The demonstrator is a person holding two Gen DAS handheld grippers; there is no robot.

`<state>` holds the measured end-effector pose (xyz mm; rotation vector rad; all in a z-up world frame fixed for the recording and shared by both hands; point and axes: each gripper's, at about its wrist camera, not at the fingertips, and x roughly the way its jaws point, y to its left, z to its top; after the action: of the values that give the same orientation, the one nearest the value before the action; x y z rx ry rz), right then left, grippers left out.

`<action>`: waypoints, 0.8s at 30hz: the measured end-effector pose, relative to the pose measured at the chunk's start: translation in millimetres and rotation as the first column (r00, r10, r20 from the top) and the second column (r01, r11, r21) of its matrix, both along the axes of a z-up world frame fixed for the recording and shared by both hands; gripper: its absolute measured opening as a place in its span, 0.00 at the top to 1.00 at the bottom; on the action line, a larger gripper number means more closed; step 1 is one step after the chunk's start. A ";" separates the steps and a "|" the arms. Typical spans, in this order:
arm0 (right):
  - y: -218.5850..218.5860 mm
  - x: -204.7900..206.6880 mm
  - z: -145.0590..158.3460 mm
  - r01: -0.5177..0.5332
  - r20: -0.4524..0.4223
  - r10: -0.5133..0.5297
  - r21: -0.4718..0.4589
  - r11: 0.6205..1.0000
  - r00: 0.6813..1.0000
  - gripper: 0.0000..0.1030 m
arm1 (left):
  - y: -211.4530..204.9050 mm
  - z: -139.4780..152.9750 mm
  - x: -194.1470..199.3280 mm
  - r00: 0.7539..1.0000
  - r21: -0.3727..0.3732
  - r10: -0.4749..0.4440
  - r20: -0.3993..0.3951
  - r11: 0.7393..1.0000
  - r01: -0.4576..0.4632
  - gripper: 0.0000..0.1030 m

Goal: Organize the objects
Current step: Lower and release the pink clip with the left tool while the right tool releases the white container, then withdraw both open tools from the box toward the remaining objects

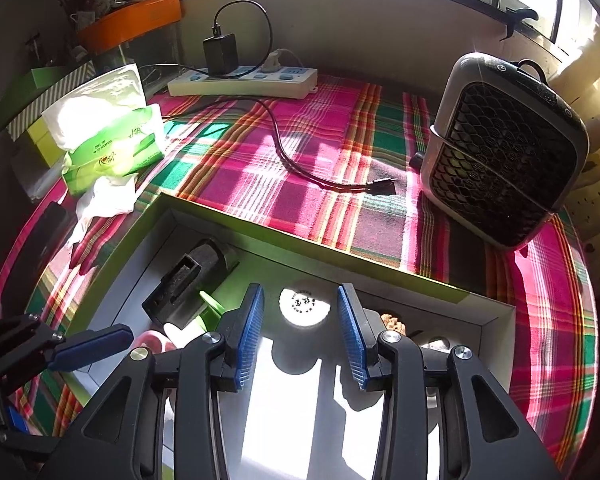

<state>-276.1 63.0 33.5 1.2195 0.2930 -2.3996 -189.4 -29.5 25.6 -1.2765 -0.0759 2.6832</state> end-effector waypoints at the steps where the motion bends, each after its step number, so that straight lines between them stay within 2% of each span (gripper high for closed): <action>1: 0.1 1.6 1.5 0.001 -0.004 -0.001 -0.001 1.000 1.000 0.62 | -1.4 0.8 0.4 1.000 0.007 0.001 -0.001 1.000 -0.001 0.65; 24: 13.6 53.6 24.2 0.052 -0.052 -0.054 -0.039 0.998 0.997 0.61 | -9.0 19.4 39.1 0.998 0.020 0.007 -0.057 1.000 -0.006 0.64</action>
<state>-222.6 76.6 57.7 1.1621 0.2331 -2.4740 -150.3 -38.6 45.0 -1.1958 -0.0989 2.7154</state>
